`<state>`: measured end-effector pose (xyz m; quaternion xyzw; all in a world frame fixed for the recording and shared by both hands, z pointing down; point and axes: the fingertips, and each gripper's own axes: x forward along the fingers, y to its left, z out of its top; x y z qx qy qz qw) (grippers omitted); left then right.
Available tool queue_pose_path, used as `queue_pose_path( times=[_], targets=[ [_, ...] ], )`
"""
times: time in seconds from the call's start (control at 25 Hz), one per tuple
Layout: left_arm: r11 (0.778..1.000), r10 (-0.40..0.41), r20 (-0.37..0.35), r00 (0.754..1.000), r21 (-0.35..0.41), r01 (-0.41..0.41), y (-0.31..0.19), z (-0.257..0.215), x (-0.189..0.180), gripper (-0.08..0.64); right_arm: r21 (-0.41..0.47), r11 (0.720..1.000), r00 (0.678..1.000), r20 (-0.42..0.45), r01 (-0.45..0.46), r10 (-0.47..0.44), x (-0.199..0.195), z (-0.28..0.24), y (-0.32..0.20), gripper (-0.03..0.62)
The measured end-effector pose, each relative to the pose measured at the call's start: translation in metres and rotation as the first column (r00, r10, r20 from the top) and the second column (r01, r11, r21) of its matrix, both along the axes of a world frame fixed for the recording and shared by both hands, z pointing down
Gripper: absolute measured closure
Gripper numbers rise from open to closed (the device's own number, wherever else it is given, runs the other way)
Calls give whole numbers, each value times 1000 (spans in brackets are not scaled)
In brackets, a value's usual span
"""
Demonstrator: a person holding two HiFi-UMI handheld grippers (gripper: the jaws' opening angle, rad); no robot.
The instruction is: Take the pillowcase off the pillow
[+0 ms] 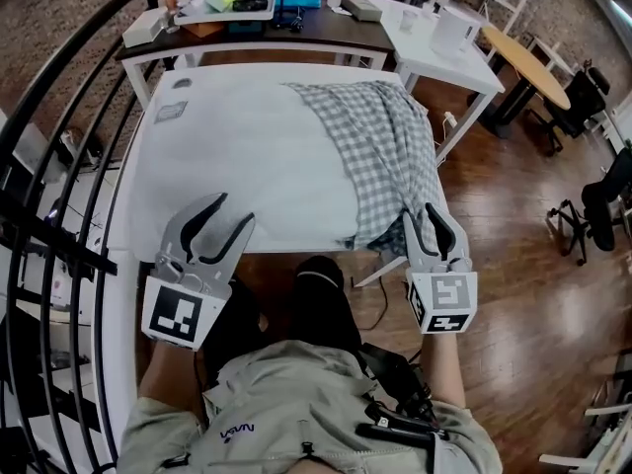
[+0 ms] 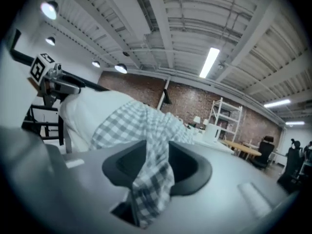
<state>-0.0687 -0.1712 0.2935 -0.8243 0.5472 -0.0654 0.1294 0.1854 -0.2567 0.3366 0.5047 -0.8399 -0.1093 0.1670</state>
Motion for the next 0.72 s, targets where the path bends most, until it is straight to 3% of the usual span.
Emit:
queue_pose_path(
  times=[0.08, 0.24, 0.4, 0.52, 0.64, 0.72],
  targets=[
    [997, -53, -37, 998, 56, 55, 7, -33, -7, 380, 59, 997, 998, 41, 44, -46, -4, -32, 4, 442],
    [995, -72, 51, 996, 69, 69, -33, -70, -21, 379, 172, 978, 989, 63, 120, -133, -30, -95, -29, 442],
    [999, -25, 124, 992, 36, 20, -115, -93, -13, 348, 151, 969, 972, 100, 195, -211, -77, -132, -99, 425],
    [993, 2, 192, 981, -115, 20, -177, -62, -15, 308, 32, 971, 967, 93, 236, -238, -117, -131, -152, 416],
    [943, 47, 174, 984, -332, 14, -207, -2, -18, 293, -108, 971, 977, -2, 212, -214, -143, -104, -195, 408],
    [919, 59, 145, 988, -394, 3, -208, 26, -17, 312, -185, 966, 976, -84, 182, -200, -153, -81, -214, 408]
  ],
)
